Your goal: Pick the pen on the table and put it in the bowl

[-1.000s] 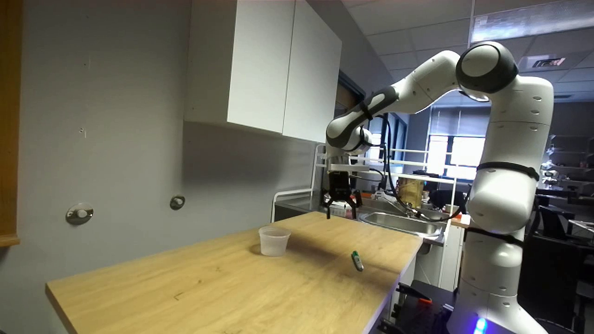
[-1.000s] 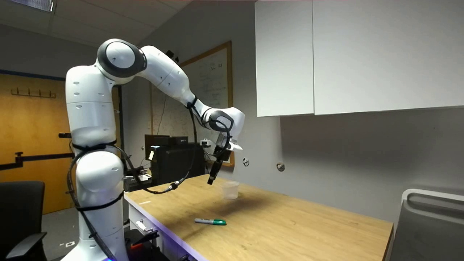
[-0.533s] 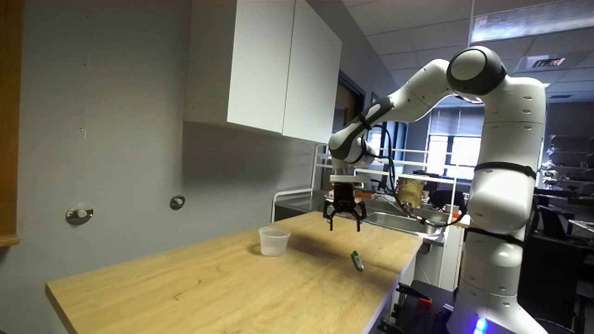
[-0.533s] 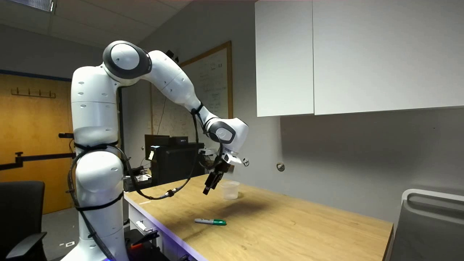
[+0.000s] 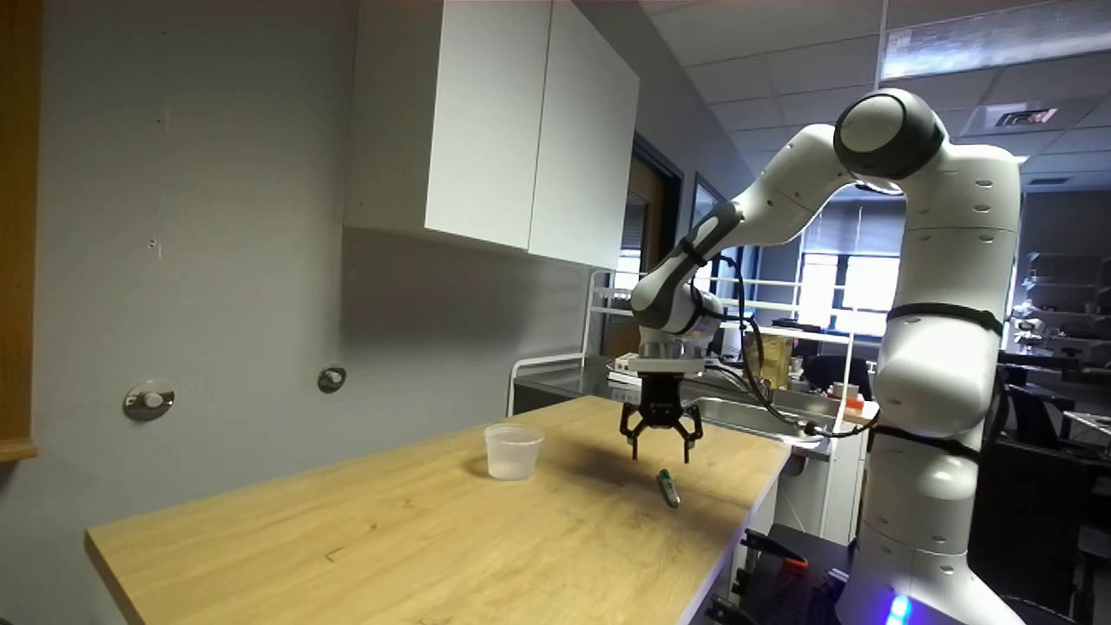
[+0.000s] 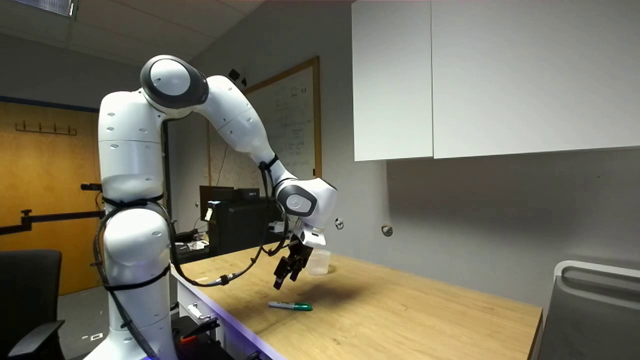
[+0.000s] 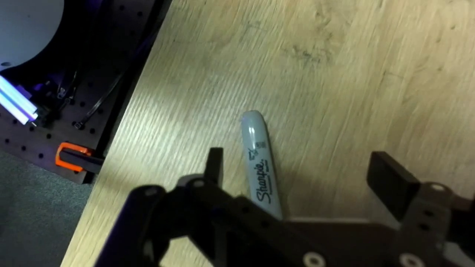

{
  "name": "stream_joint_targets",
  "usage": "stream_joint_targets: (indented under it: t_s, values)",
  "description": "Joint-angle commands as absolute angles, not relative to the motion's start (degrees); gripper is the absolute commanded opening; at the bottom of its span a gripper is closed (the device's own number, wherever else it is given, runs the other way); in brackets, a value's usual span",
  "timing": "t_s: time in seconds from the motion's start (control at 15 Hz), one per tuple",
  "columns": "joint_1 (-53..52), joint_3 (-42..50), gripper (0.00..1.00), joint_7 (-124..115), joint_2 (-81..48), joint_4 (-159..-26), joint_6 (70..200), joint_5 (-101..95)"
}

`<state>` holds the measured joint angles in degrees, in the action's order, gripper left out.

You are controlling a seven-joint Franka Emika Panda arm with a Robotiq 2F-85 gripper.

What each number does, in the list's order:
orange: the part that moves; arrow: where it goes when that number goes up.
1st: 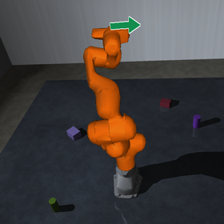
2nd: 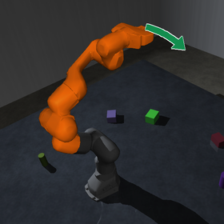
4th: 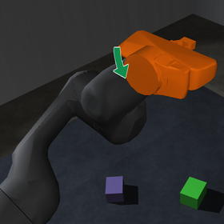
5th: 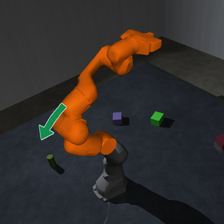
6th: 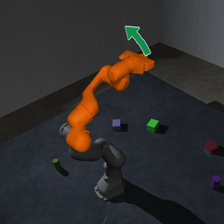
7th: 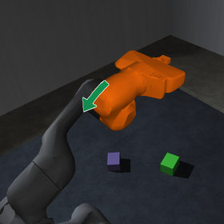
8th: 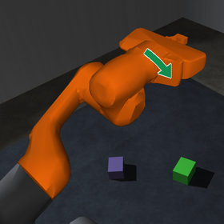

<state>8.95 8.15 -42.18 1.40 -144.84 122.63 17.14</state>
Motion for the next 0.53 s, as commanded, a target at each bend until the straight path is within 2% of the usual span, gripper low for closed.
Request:
stream_joint_targets:
  t_s: [0.0, 0.27, 0.33, 0.4, 0.47]
  values:
    - [9.2, 8.2, 1.0, -47.5, 4.3, -150.5, 128.3, 13.7]
    - [9.2, 8.0, 1.0, -49.7, 4.5, -154.6, 133.3, 12.2]
    - [9.1, 7.9, 0.9, -50.1, 4.5, -155.3, 134.1, 11.8]
    - [9.1, 7.8, 0.75, -51.1, 4.4, -155.9, 134.9, 11.2]
    - [9.0, 7.7, 0.69, -51.7, 4.5, -156.3, 135.5, 10.8]
